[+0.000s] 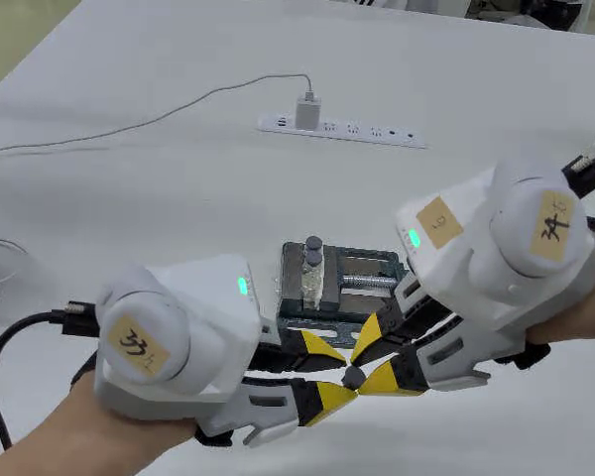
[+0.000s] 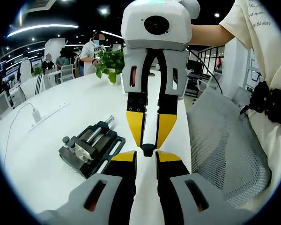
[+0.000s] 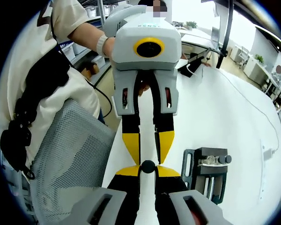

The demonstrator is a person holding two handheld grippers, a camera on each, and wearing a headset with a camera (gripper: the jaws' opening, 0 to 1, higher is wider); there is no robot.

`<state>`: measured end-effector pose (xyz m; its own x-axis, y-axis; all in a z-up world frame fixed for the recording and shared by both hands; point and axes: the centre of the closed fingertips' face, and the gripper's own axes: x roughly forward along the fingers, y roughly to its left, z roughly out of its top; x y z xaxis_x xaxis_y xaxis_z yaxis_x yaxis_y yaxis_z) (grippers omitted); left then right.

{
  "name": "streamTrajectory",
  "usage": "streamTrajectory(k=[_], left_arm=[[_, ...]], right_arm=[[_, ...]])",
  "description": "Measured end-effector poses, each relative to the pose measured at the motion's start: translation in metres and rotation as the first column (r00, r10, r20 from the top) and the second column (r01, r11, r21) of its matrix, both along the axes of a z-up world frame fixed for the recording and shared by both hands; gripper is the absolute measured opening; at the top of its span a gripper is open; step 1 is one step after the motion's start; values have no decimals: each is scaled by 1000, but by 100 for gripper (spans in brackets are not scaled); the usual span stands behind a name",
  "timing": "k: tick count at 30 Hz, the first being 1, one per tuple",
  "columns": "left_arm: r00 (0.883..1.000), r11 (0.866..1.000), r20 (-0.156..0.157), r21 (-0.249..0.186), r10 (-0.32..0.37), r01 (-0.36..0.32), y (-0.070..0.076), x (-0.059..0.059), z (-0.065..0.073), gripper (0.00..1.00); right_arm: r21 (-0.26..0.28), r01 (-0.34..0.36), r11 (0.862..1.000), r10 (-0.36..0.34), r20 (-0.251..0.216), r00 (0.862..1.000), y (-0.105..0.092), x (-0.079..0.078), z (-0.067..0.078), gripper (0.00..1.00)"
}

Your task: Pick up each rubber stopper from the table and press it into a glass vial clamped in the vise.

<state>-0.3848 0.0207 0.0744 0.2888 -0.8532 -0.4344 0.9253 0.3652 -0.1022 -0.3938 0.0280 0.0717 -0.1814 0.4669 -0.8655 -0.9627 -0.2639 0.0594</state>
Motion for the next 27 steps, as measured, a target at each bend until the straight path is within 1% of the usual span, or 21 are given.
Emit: streamTrajectory(k=[1, 2, 3, 6, 7, 8, 10, 12, 13, 14, 15, 16, 17, 18, 19, 20, 22, 24, 27], left_arm=[[1000, 1000, 3, 7, 13, -13, 2, 2, -2, 16], [1000, 1000, 1, 14, 25, -25, 3, 3, -3, 22], [1000, 999, 0, 19, 30, -30, 5, 4, -5, 26], [998, 998, -3, 24, 66, -66, 10, 9, -10, 37], [996, 996, -5, 29, 89, -89, 13, 12, -12, 41], [995, 995, -3, 30, 96, -96, 14, 13, -13, 47], [992, 991, 2, 38, 127, -127, 20, 18, -17, 55], [989, 988, -2, 40, 149, -149, 25, 20, -20, 62], [986, 985, -3, 42, 165, -165, 27, 22, -21, 64], [982, 981, -3, 48, 188, -187, 31, 25, -23, 69], [979, 978, 3, 53, 204, -203, 33, 27, -24, 74], [976, 974, 10, 55, 219, -219, 36, 29, -25, 79], [968, 967, 6, 55, 250, -250, 40, 32, -26, 87], [965, 963, 14, 51, 263, -263, 42, 35, -26, 92], [959, 957, 23, 54, 284, -284, 46, 38, -27, 96], [956, 954, 26, 58, 292, -293, 48, 39, -27, 99], [949, 947, 16, 58, 315, -315, 54, 41, -28, 99], [946, 944, 13, 51, 325, -325, 58, 42, -28, 99], [941, 939, 17, 53, 339, -339, 62, 43, -28, 99]], right_arm=[[-2, 1, 1000, -1, 0, 1000, 0, 1, -1, 6], [-3, 2, 1000, -2, 3, 1000, -1, 2, -1, 6], [-6, 2, 1000, -2, 4, 1000, -1, 3, -2, 6], [-13, 3, 1000, -3, 11, 1000, -3, 6, -4, 6], [-17, 2, 1000, -2, 11, 1000, -4, 6, -5, 6], [-16, 1, 1000, -1, 13, 1000, -4, 7, -5, 6], [-21, -4, 1000, 5, 22, 1000, -5, 8, -6, 6], [-25, -7, 1000, 8, 31, 1000, -6, 10, -7, 6], [-25, -6, 1000, 7, 32, 999, -6, 10, -7, 6], [-27, -4, 1000, 5, 31, 1000, -6, 11, -7, 6], [-28, -5, 1000, 6, 32, 999, -6, 11, -7, 6], [-30, -5, 1000, 6, 33, 999, -6, 12, -8, 6], [-33, -9, 999, 10, 37, 999, -6, 12, -8, 6], [-34, -11, 999, 12, 38, 999, -7, 13, -9, 6], [-36, -12, 999, 13, 39, 999, -7, 14, -9, 6], [-37, -13, 999, 14, 40, 999, -7, 14, -9, 6], [-40, -18, 999, 19, 43, 999, -7, 15, -10, 6], [-42, -22, 999, 24, 47, 999, -6, 17, -10, 6], [-44, -29, 999, 31, 52, 998, -5, 20, -11, 6]])
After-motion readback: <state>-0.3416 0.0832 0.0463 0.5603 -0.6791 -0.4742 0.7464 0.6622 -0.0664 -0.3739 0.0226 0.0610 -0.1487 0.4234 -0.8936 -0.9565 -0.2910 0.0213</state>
